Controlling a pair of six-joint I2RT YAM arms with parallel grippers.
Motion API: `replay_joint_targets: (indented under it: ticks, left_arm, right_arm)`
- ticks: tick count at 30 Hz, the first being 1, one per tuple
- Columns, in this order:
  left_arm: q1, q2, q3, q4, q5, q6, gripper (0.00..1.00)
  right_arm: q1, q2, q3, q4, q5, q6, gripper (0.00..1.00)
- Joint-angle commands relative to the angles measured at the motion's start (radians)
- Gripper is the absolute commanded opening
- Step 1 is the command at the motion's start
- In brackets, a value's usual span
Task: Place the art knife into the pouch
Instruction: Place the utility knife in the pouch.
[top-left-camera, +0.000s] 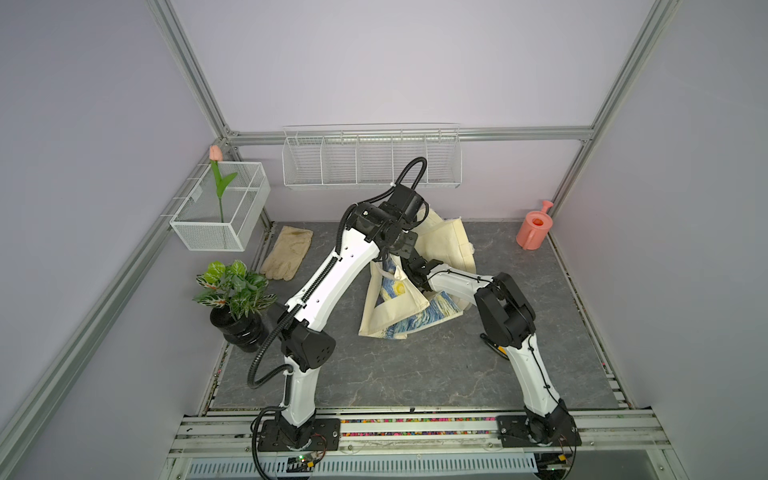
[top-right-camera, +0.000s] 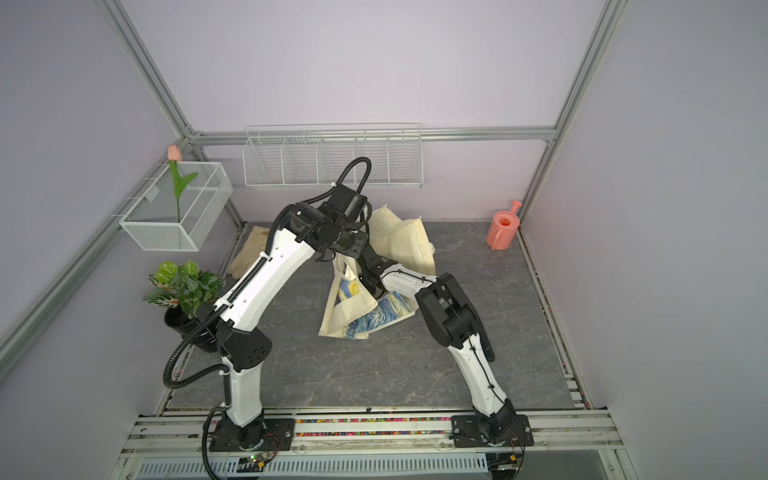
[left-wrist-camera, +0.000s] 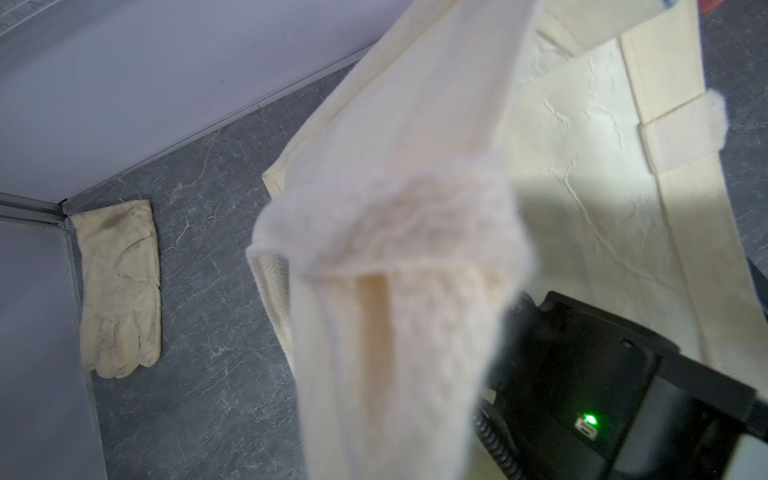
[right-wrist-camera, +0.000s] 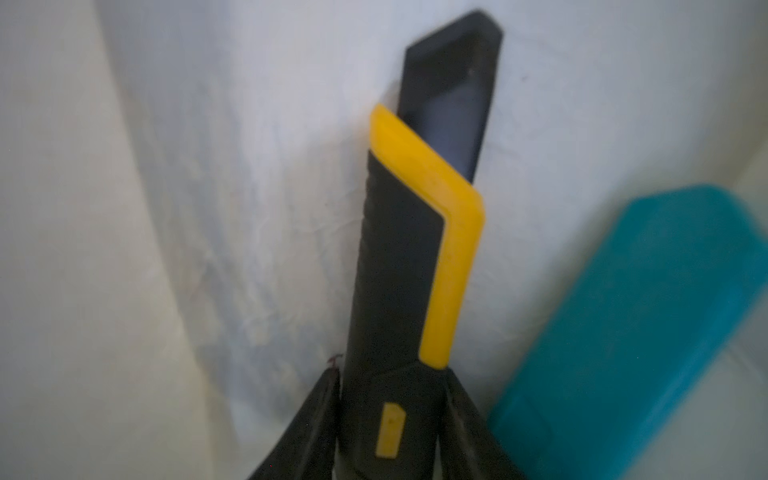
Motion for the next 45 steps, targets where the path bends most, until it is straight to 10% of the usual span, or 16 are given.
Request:
replay_joint_targets:
  ticks: [1,7,17,34,45]
  left_arm:
    - [0.003,-0.035,0.056,0.061,-0.039,0.019,0.0]
    - [0.007,-0.031,-0.003,0.079,-0.037,0.019,0.0]
    - [0.015,-0.048,-0.155,0.166,-0.021,0.001,0.0]
    - [0.054,-0.089,-0.288,0.226,-0.004,-0.006,0.0]
    - [0.056,-0.098,-0.289,0.219,-0.004,-0.002,0.0]
  right_arm:
    - [0.026,0.07,-0.006,0.032,-0.019,0.047,0.41]
    - [0.029,0.091,-0.021,0.066,-0.031,0.058,0.43]
    - [0.029,-0.119,-0.142,0.085,0.005,0.021,0.83]
    - [-0.017,-0.808,-0.466,-0.108,0.254,-0.092,0.88]
    - [-0.278,-1.148,-0.786,-0.403,0.371,-0.118,0.9]
